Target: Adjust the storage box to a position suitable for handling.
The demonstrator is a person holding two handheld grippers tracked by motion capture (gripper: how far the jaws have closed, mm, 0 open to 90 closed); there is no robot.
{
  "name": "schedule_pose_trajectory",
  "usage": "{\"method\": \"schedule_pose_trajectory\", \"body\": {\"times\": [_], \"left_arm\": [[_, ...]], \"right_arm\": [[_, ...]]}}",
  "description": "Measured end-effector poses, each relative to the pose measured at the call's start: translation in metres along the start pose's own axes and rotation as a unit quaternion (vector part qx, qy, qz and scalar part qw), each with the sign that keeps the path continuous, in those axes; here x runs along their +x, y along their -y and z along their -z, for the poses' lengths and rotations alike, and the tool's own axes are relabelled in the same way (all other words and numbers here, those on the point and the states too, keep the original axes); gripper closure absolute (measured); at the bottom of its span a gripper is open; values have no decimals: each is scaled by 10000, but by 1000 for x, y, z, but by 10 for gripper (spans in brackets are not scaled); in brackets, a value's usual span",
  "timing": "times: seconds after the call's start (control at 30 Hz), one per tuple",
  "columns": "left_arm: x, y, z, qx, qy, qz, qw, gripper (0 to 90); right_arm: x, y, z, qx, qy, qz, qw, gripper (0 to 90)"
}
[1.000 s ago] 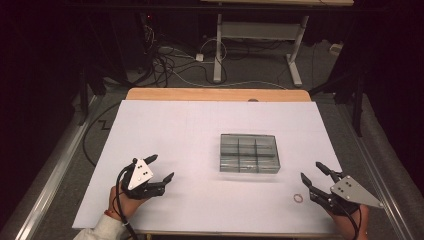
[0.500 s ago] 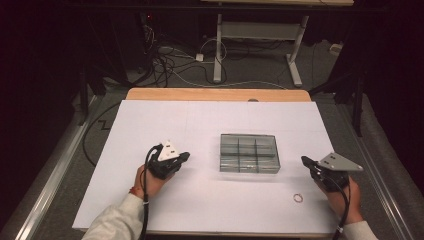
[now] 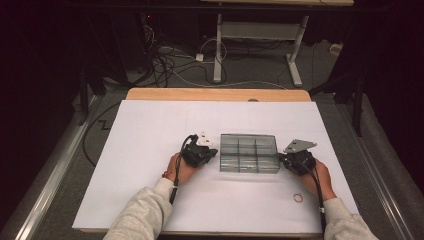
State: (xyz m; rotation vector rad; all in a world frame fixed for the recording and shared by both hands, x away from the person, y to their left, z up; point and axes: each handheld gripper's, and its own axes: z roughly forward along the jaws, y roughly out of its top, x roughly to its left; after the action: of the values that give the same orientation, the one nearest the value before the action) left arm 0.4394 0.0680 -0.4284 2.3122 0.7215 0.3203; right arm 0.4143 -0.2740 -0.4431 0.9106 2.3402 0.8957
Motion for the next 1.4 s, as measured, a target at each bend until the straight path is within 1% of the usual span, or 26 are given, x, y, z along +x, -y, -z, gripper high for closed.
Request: {"method": "schedule_pose_trajectory", "body": {"times": [0.07, 0.13, 0.17, 0.23, 0.27, 0.33, 0.37, 0.4, 0.47, 0.57, 0.63, 0.7, 0.73, 0.83, 0.93, 1.0, 1.1, 1.2, 1.27, 1.37, 1.4], "left_arm": [[-4, -4, -5, 109, -232, -40, 9997, 875], [-1, -5, -6, 108, -169, 58, 9998, 875], [-1, -5, -6, 110, -178, 80, 9997, 875], [-1, -5, -5, 152, -292, 90, 9994, 876], [0, -5, -5, 177, -351, 87, 9992, 876], [4, -4, -4, 187, -425, 185, 9987, 876], [4, -4, -4, 187, -425, 185, 9987, 876], [9, -1, -2, 187, -426, 235, 9986, 875], [13, 0, 1, 245, -489, 210, 9983, 875], [19, 4, 5, 295, -582, 251, 9976, 875], [23, 6, 9, 348, -712, 270, 9965, 876], [29, 10, 13, 367, -792, 312, 9957, 876], [32, 12, 15, 378, -821, 342, 9953, 876], [37, 16, 19, 387, -860, 375, 9948, 876], [40, 19, 22, 404, -896, 387, 9944, 876], [43, 22, 25, 396, -869, 409, 9946, 876], [43, 27, 30, 412, -922, 368, 9942, 876], [44, 33, 35, 397, -917, 394, 9942, 876], [45, 36, 38, 400, -920, 406, 9941, 876], [44, 40, 42, 417, -930, 365, 9941, 876], [44, 41, 43, 424, -899, 367, 9944, 876]], "right_arm": [[1, -2, 0, 30, 34, 16, 10000, 900], [-1, -2, -1, 39, -1, -78, 10000, 900], [0, -3, -1, 76, 35, -62, 9999, 900], [2, -6, -3, 91, 131, 20, 9999, 900], [2, -8, -4, 108, 155, -8, 9998, 900], [4, -12, -8, 104, 155, 3, 9998, 900], [5, -14, -9, 105, 129, 10, 9999, 900], [7, -17, -11, 110, 135, 23, 9998, 900], [10, -21, -14, 108, 115, 43, 9999, 900], [14, -29, -21, 96, 103, 70, 9999, 900], [17, -34, -25, 110, 55, 115, 9999, 900], [22, -40, -29, 100, -13, 151, 9998, 900], [25, -43, -31, 108, -22, 207, 9997, 900], [31, -51, -35, 151, -51, 321, 9994, 900], [34, -57, -39, 177, -76, 349, 9992, 900], [37, -60, -42, 199, -51, 413, 9989, 900], [41, -65, -44, 214, -48, 479, 9986, 900], [45, -68, -46, 208, -69, 505, 9985, 900], [48, -70, -47, 188, -118, 562, 9982, 900], [54, -72, -47, 191, -119, 613, 9979, 900], [55, -72, -47, 177, -131, 621, 9978, 900]]}}
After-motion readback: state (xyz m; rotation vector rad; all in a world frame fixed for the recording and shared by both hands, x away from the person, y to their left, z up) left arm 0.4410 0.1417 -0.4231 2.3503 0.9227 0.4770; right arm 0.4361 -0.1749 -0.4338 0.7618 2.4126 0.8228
